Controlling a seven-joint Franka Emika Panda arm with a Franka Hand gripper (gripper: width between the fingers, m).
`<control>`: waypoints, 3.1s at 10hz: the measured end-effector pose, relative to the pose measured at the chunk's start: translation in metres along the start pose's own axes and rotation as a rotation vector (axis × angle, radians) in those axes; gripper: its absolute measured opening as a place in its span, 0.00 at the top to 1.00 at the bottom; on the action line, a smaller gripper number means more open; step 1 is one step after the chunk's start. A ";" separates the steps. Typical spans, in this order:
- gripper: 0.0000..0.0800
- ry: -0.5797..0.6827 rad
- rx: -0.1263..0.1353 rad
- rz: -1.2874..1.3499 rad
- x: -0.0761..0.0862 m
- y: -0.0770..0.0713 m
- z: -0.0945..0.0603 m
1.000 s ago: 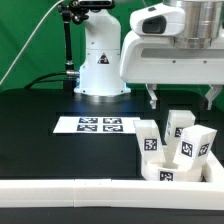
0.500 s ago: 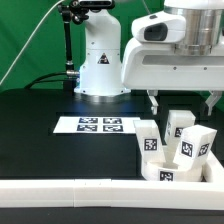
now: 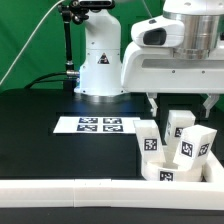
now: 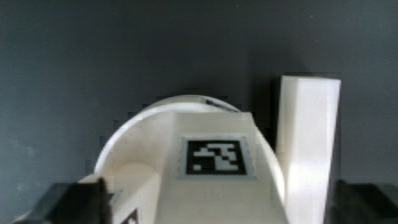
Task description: Assemble stool
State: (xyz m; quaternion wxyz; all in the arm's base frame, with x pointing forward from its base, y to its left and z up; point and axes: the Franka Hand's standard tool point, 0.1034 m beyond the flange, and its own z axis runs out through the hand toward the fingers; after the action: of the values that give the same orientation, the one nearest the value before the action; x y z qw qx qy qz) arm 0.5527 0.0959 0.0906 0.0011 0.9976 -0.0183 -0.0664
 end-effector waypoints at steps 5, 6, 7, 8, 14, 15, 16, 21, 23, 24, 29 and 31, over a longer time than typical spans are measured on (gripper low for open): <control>0.58 0.001 0.001 0.030 0.001 0.000 0.000; 0.58 0.001 0.001 0.063 0.001 0.000 0.000; 0.58 0.001 0.002 0.154 0.001 0.000 0.000; 0.58 0.004 0.012 0.276 0.001 0.000 0.000; 0.58 0.034 0.076 0.960 0.004 -0.009 0.000; 0.58 0.036 0.094 1.066 0.006 -0.010 0.000; 0.58 0.034 0.101 1.130 0.006 -0.010 0.000; 0.58 0.038 0.164 1.457 0.012 -0.011 0.000; 0.58 0.027 0.171 1.574 0.011 -0.015 -0.001; 0.58 0.021 0.176 1.622 0.011 -0.016 -0.001; 0.32 -0.015 0.204 1.815 0.012 -0.020 0.000; 0.21 -0.032 0.188 1.761 0.011 -0.024 -0.005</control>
Offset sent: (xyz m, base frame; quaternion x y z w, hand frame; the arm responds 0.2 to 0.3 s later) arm 0.0000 0.0000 0.0000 0.0000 0.0000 0.0650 0.9979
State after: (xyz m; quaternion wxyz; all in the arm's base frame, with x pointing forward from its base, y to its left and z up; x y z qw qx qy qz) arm 0.5654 0.1195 0.0939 -0.0303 0.6164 -0.7850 -0.0537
